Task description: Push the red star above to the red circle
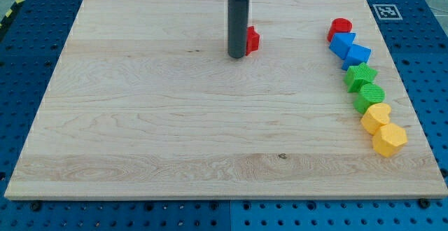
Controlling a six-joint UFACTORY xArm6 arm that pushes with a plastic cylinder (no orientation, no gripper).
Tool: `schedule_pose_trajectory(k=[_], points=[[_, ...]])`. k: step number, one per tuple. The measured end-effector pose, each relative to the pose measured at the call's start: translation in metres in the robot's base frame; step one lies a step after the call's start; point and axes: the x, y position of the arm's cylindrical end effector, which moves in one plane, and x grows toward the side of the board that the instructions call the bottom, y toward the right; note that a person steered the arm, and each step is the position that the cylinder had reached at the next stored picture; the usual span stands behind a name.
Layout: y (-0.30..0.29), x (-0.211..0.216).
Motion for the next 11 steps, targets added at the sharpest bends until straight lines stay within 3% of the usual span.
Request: schedule_pose_trajectory(k=[5, 6, 9, 11], points=[[0.012, -0.091], [0.054, -0.09], [0.081, -0.073], [0.095, -0.033]])
